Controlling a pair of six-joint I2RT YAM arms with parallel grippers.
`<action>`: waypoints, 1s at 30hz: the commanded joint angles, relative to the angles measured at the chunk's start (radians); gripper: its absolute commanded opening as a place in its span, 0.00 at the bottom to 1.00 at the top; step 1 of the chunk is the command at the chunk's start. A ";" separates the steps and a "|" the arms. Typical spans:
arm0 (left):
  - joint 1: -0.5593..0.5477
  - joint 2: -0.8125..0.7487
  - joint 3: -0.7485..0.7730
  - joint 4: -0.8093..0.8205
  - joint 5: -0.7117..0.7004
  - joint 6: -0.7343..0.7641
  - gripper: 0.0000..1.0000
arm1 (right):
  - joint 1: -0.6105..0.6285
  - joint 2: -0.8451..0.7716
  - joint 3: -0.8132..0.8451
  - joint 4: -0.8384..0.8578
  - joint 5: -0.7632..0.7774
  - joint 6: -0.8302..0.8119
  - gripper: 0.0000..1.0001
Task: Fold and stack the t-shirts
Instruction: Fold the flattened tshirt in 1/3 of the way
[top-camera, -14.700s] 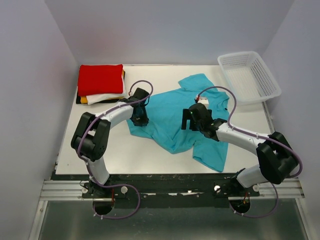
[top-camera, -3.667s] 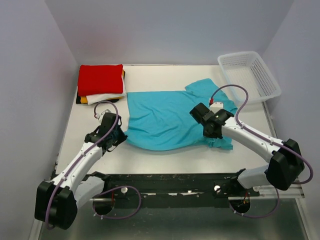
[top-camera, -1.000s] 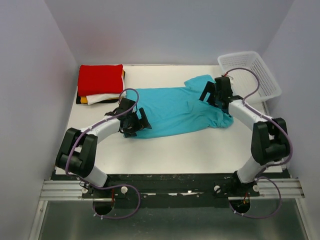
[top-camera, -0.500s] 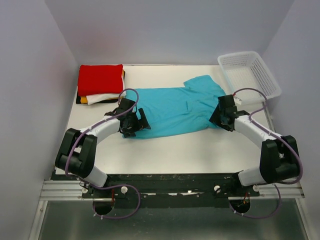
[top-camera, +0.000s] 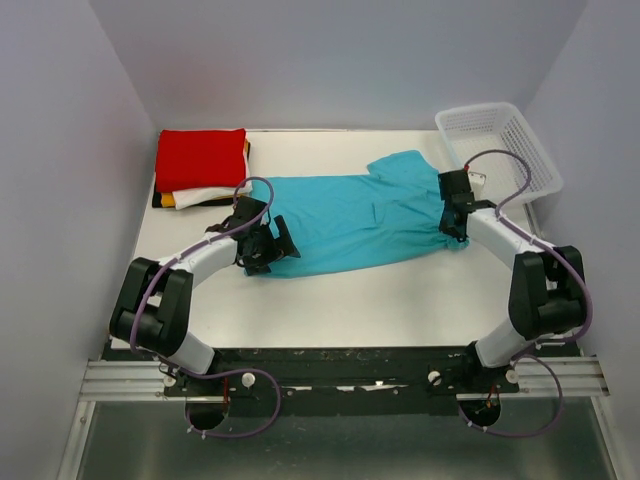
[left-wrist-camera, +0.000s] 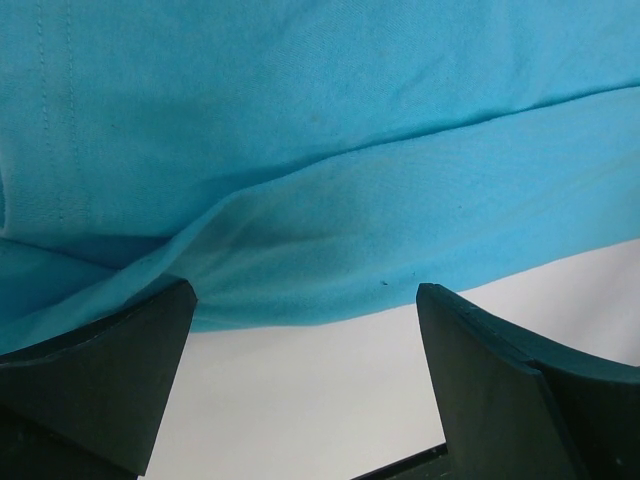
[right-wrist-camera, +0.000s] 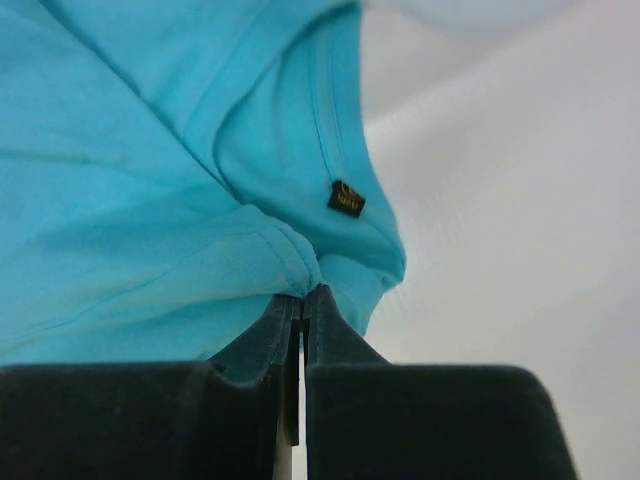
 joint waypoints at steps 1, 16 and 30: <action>0.015 0.017 -0.044 -0.053 -0.018 0.041 0.98 | -0.019 0.040 0.087 -0.029 -0.164 -0.487 0.01; 0.020 -0.012 -0.085 -0.043 0.006 0.033 0.99 | -0.069 0.049 0.051 0.281 0.212 -0.894 0.14; 0.020 -0.056 -0.115 -0.062 0.004 0.016 0.98 | -0.075 -0.303 -0.081 0.168 0.238 -0.338 1.00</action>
